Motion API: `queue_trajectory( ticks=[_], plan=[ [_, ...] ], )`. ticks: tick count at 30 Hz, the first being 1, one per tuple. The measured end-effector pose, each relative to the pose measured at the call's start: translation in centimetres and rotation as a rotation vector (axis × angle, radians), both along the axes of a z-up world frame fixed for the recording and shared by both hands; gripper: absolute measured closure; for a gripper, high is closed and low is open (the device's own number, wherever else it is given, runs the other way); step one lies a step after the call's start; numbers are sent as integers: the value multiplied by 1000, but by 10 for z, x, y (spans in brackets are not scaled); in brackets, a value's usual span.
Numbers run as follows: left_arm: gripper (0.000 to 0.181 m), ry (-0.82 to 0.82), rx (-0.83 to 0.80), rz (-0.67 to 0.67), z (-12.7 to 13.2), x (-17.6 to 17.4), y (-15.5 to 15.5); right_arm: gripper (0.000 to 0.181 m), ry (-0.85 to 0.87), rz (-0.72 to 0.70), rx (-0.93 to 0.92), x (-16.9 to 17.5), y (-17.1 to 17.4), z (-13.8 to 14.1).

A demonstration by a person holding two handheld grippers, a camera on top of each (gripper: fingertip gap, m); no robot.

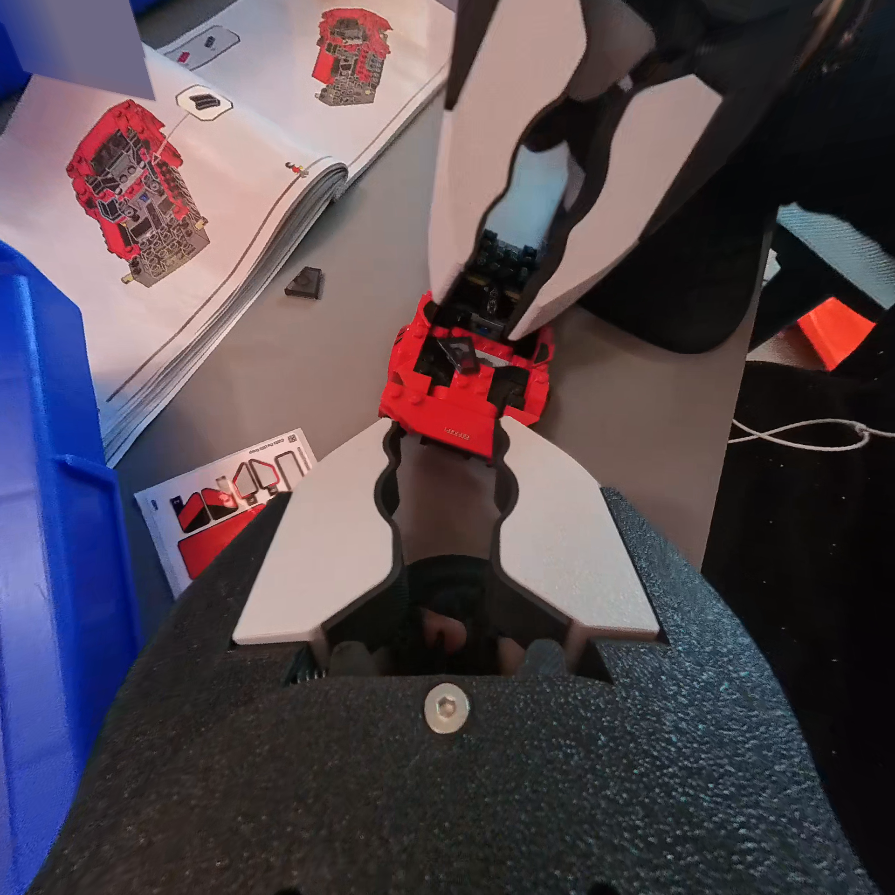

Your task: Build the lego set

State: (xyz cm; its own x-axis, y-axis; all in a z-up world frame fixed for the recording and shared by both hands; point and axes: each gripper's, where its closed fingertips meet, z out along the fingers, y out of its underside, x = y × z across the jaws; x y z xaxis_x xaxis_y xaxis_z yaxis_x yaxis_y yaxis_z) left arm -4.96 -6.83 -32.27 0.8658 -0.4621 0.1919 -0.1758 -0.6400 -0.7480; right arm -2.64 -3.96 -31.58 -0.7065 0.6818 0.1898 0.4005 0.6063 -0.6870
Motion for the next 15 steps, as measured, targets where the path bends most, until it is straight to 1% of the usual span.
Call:
queue_trajectory(
  ticks=[2, 4, 5, 7, 9, 10, 15],
  plan=[
    [140, 33, 33, -24, 4, 2, -1, 152, 26, 111, 75, 0, 1, 0],
    [140, 70, 100, -78, 12, 8, -2, 154, 33, 212, 85, -1, 0, -1],
    [142, 92, 133, -108, 16, 11, -3, 155, 24, 254, 68, -2, -1, -1],
    [155, 131, 166, -152, 20, 14, -3, 157, -5, 309, 7, -4, -4, -2],
    [169, 132, 170, -167, 22, 15, -1, 157, -27, 345, -50, -5, -6, -4],
    [173, 122, 169, -169, 22, 15, 1, 157, -30, 356, -66, -6, -6, -5],
    [176, 131, 127, -190, 15, 17, 5, 159, -23, 376, -105, -8, -5, -8]
  ],
)
